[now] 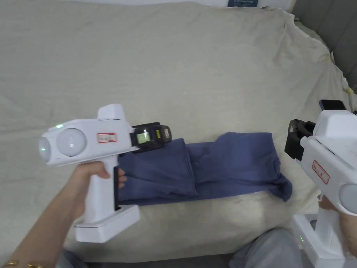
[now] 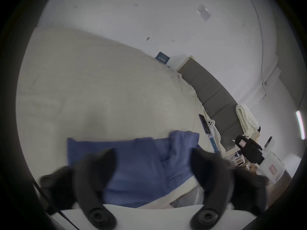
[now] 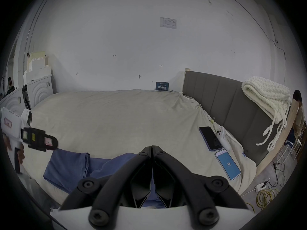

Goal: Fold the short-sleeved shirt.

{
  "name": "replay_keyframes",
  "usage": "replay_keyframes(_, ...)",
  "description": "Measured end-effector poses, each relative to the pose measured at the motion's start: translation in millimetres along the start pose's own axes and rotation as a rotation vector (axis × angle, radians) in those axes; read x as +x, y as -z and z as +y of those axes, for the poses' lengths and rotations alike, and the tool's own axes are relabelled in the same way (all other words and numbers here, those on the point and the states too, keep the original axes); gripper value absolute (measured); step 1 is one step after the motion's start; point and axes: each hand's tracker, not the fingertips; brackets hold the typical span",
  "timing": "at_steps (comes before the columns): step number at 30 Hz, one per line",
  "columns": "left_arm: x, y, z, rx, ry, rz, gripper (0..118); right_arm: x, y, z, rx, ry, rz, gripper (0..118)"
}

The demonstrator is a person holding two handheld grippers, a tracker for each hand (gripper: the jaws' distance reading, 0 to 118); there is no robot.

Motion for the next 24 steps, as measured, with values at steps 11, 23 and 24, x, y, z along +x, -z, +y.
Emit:
replay_keyframes(11, -115.8, -37.6, -17.0, -0.115, -0.345, -0.080, 118, -17.4, 10.1, 1.8, -0.008, -0.020, 0.036, 0)
replay_keyframes(23, -132.0, 5.6, -28.9, -0.207, -0.529, -0.267, 118, -13.6, 17.0, -5.1, -0.044, -0.025, 0.019, 0)
replay_keyframes(24, -127.8, 7.7, -29.6, -0.214, -0.532, -0.278, 118, -13.0, 18.1, -6.5, -0.050, -0.029, 0.016, 0)
